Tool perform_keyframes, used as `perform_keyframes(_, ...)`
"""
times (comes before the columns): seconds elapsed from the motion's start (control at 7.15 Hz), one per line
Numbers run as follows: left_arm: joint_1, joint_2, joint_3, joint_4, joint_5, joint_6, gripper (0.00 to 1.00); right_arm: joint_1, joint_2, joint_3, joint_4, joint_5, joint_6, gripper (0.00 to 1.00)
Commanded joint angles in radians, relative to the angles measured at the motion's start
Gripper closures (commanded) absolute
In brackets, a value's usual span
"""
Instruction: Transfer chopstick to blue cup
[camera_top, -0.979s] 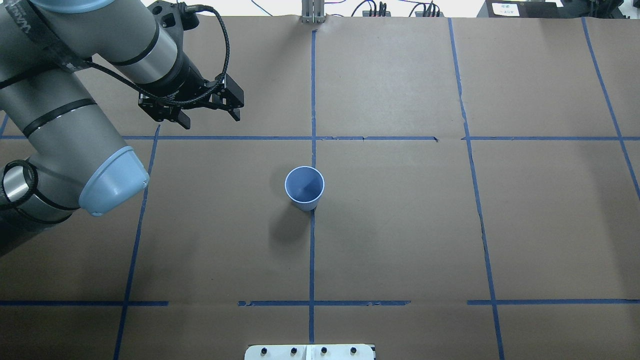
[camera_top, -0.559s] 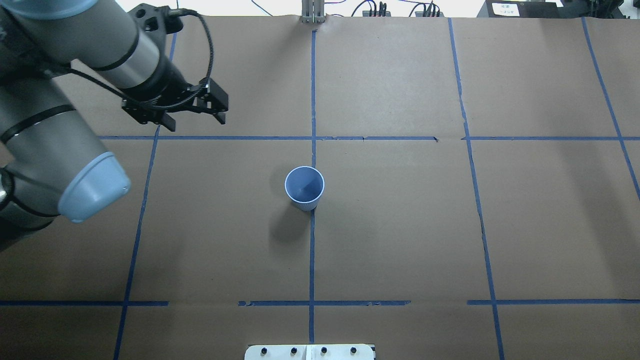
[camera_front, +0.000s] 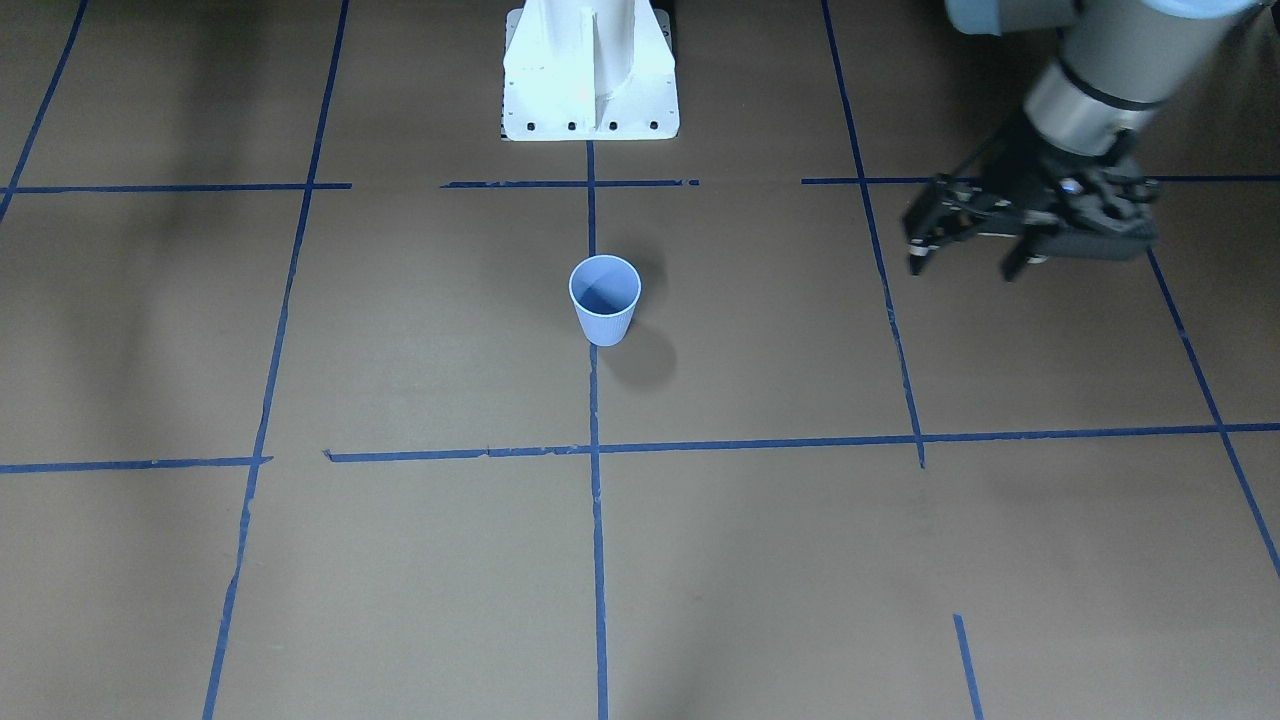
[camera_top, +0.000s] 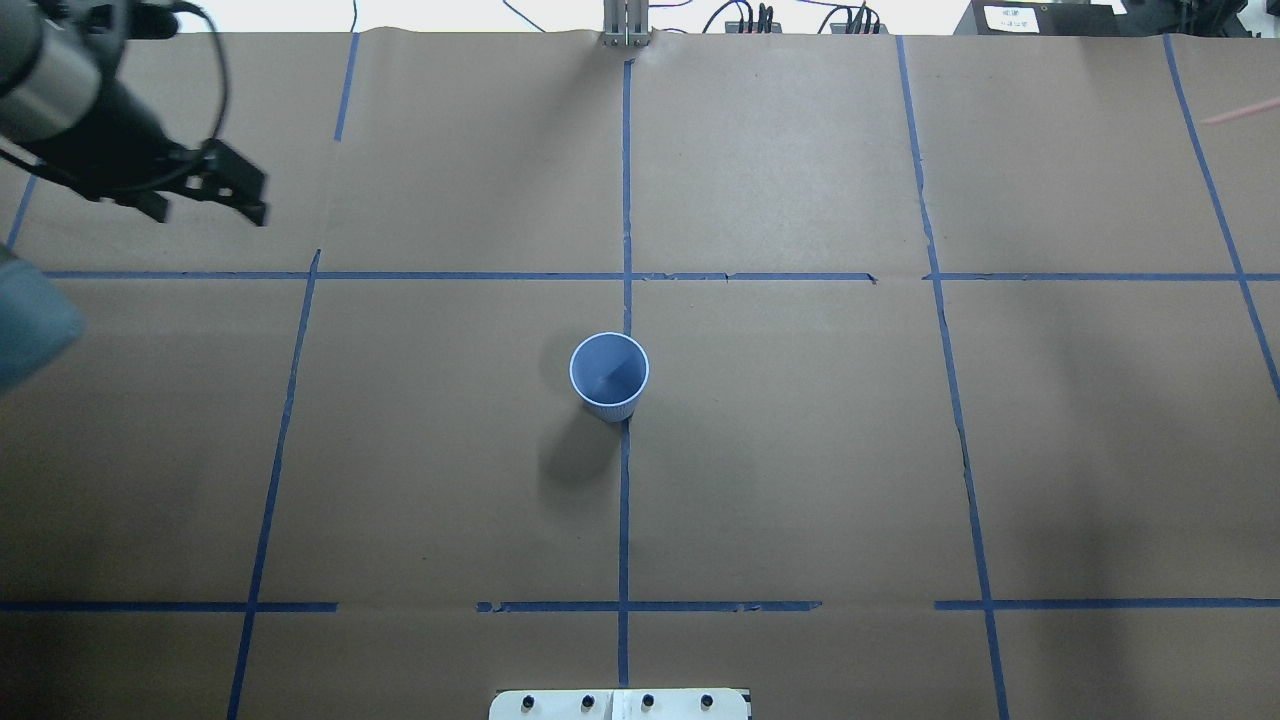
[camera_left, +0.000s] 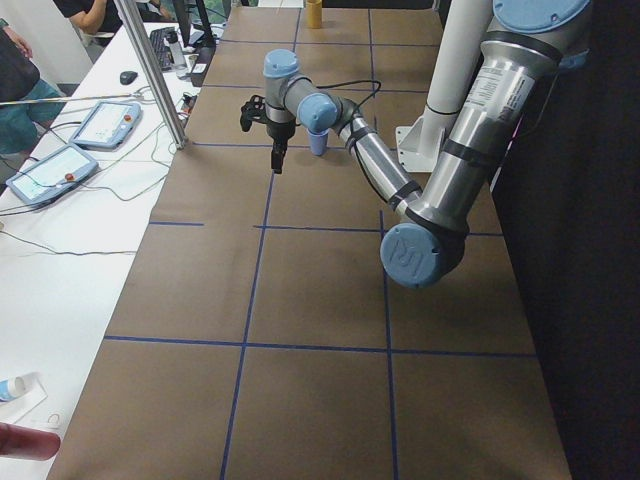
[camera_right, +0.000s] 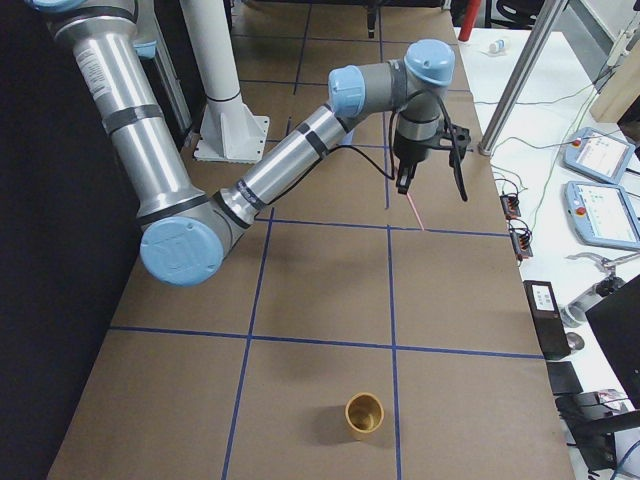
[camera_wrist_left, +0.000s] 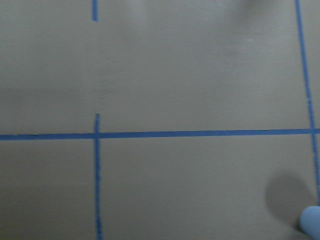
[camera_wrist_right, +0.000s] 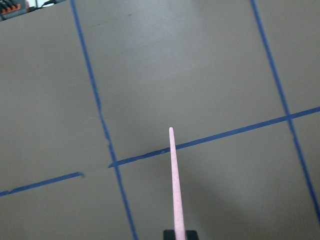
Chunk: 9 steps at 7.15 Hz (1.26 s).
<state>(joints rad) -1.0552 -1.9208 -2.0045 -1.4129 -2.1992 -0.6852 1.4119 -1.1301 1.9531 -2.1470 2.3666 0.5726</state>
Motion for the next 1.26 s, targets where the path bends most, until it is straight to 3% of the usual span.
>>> perform_keyframes(0.0,-0.113,0.089,0.007,0.002,-0.031,0.209,0.00,-0.266,0.168,0.033,0.068,-0.077,0.400,1.00)
perform_keyframes(0.7,-0.244,0.175,0.024,-0.005,-0.091,0.406,0.00,-0.745,0.366,0.086,0.073,-0.346,0.651,1.00)
perform_keyframes(0.98,-0.246,0.175,0.044,-0.012,-0.091,0.408,0.00,-0.826,0.436,0.040,0.084,-0.369,0.759,1.00)
perform_keyframes(1.12,-0.246,0.175,0.052,-0.014,-0.091,0.408,0.00,-0.847,0.496,-0.044,0.117,-0.371,0.815,1.00)
